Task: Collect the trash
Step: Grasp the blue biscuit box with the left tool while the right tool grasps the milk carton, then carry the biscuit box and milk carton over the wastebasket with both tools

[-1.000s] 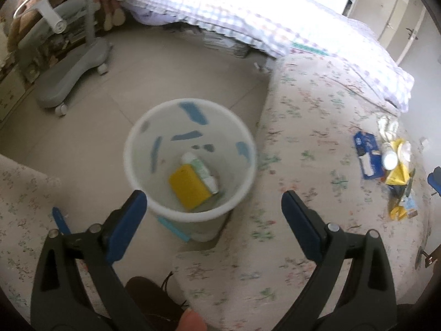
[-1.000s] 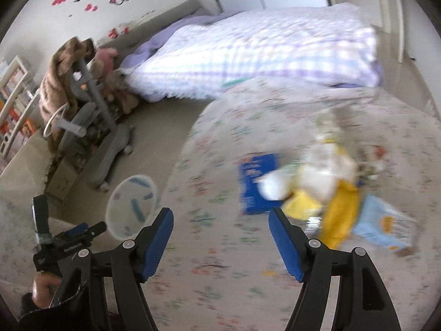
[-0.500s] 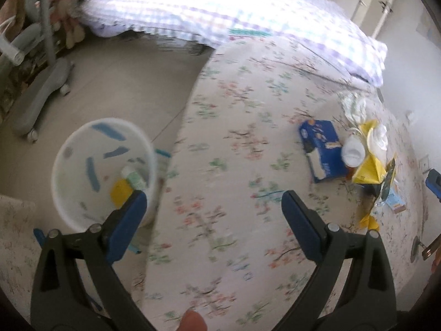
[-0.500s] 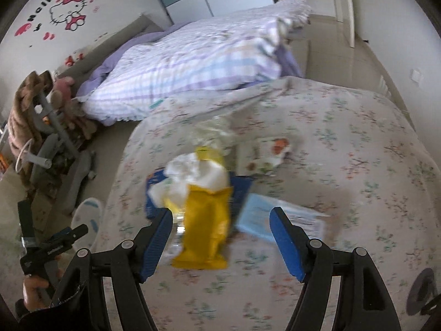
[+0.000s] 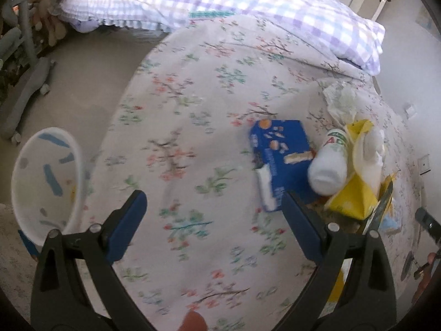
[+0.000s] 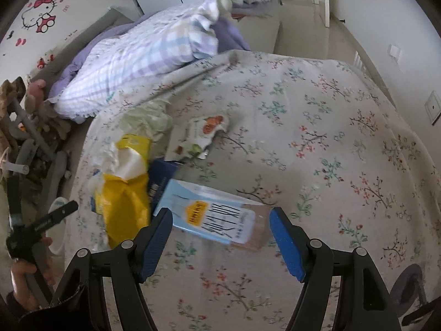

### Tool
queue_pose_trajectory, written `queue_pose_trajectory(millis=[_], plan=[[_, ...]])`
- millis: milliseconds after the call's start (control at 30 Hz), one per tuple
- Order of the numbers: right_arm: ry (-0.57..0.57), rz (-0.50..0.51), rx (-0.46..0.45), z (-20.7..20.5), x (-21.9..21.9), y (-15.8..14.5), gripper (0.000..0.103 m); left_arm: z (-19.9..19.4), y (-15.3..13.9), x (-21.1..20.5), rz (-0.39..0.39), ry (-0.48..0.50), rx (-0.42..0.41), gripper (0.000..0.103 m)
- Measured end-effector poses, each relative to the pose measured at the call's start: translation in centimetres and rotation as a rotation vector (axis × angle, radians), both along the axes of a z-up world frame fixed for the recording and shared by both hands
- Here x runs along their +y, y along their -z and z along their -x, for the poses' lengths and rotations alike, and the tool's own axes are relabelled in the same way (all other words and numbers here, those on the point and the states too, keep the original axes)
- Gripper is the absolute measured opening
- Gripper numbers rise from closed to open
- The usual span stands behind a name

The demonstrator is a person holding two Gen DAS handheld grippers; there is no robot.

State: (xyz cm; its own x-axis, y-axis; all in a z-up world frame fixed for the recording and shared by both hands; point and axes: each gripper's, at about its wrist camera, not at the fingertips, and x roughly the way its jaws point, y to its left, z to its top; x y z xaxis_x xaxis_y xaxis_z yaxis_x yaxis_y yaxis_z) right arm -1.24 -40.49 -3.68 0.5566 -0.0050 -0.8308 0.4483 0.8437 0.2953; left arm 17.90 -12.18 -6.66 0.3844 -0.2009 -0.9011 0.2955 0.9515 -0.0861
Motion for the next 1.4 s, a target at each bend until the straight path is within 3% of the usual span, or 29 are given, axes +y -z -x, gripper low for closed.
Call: queue_pose_trajectory(millis=[433,633,700,933,1133,1400], plan=[[0.001,-0.028,0.046,-0.2,-1.1,1.7,0.074,0.5,1.6,-5.9,0.029,0.103,-0.012,0.097],[-0.003,-0.036,0.059,-0.7,-1.2,2.2,0.074,0.0,2.9,-6.3,0.041,0.098,0.018,0.08],[-0.002,-0.035,0.057,-1.0,-1.4,2.5,0.074,0.0,2.8,-6.2,0.05,0.103,0.018,0.065],[-0.013,-0.07,-0.028,-1.9,-1.9,2.8,0.074,0.7,1.9,-4.7,0.098,0.118,0.035,0.064],[-0.028,-0.138,-0.076,-2.4,-2.1,3.6,0.066,2.0,0.8,-2.6,0.103,0.137,0.036,0.064],[-0.092,-0.242,0.02,-1.6,-0.4,4.6,0.061,3.5,-0.6,1.0,0.106,0.123,0.029,0.064]])
